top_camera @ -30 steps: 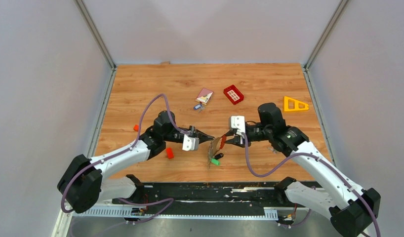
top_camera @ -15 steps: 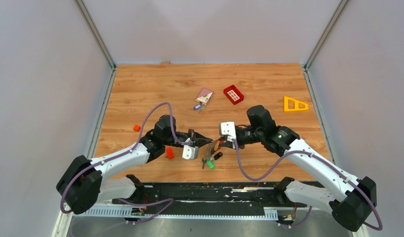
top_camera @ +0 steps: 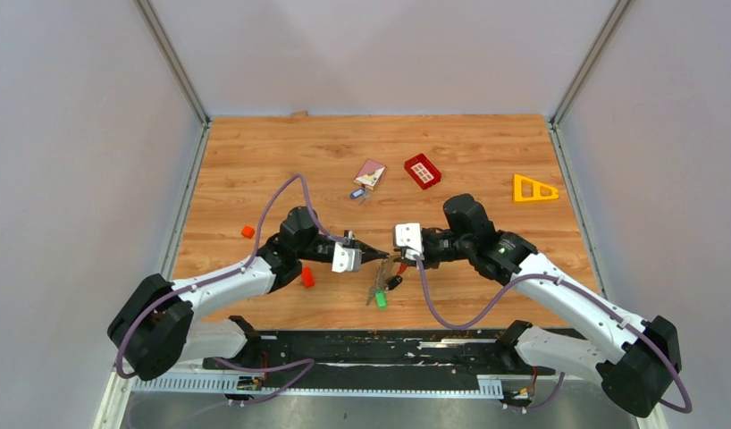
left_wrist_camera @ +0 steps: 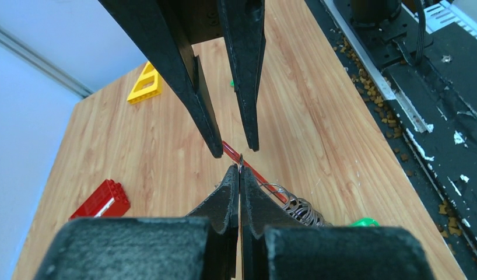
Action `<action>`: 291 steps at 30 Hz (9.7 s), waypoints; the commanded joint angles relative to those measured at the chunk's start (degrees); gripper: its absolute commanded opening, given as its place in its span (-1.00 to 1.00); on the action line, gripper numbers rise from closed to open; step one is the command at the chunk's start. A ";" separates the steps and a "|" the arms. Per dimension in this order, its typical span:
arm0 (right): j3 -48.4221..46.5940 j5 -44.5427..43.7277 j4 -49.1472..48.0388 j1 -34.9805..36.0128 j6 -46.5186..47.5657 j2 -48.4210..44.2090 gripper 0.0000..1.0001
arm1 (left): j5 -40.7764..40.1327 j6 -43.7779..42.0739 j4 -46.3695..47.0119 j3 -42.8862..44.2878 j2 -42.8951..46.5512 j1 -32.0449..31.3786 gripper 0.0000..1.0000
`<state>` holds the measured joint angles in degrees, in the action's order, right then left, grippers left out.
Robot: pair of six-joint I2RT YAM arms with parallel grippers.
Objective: Put the keys on the keyring
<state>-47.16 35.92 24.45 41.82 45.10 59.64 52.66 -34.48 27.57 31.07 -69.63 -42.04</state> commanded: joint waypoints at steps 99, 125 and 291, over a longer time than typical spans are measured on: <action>-0.15 -1.26 -2.07 -0.41 3.66 -4.18 -1.00 | -11.38 -3.79 -18.05 11.62 0.06 -4.28 -0.33; -2.43 -4.70 -0.96 -0.68 -0.62 -1.82 -1.00 | -9.76 2.71 -27.84 19.69 -4.68 -4.29 -0.43; -10.13 -20.97 9.45 2.34 -1.95 1.79 -1.00 | -4.73 2.47 -8.96 12.46 -7.65 -1.76 -0.09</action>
<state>-54.06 18.39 34.96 43.40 45.04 60.86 47.88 -30.37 19.68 41.43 -76.14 -43.05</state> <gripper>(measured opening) 0.012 0.473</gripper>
